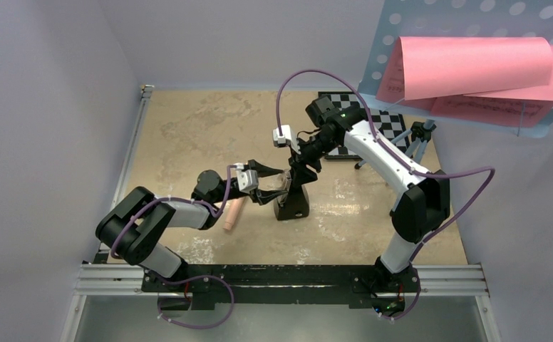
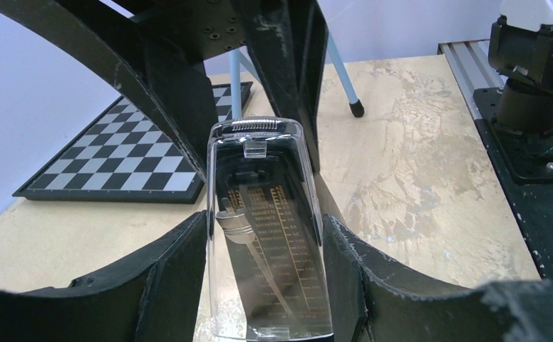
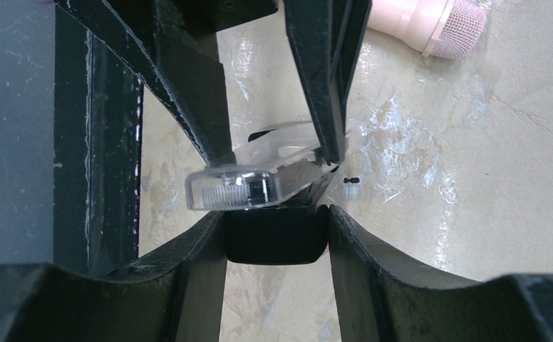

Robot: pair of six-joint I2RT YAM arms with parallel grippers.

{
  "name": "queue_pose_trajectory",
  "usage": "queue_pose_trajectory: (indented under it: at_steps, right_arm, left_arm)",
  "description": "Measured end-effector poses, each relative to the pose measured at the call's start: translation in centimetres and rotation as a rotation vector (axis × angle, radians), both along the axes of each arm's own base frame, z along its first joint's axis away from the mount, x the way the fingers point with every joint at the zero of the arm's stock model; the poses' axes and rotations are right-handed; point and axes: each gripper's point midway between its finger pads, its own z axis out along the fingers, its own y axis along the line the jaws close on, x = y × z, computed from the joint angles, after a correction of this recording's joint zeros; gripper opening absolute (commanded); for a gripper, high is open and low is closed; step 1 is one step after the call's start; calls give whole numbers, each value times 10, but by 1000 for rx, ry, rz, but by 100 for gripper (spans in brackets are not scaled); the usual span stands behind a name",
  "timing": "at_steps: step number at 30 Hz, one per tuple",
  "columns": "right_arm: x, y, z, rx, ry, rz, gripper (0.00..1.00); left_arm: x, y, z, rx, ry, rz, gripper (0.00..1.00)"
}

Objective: Pack up the instrument practice props

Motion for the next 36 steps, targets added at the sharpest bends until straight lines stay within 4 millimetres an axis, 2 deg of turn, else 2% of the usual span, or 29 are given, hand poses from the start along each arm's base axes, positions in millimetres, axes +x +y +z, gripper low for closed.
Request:
queue_pose_trajectory:
  at_steps: [8,36]
  right_arm:
    - [-1,0,0,-7,8,9,0]
    - [-1,-2,0,-23,19,20,0]
  left_arm:
    - [-2,-5,1,-25,78,-53,0]
    - [2,-8,-15,-37,120,-54,0]
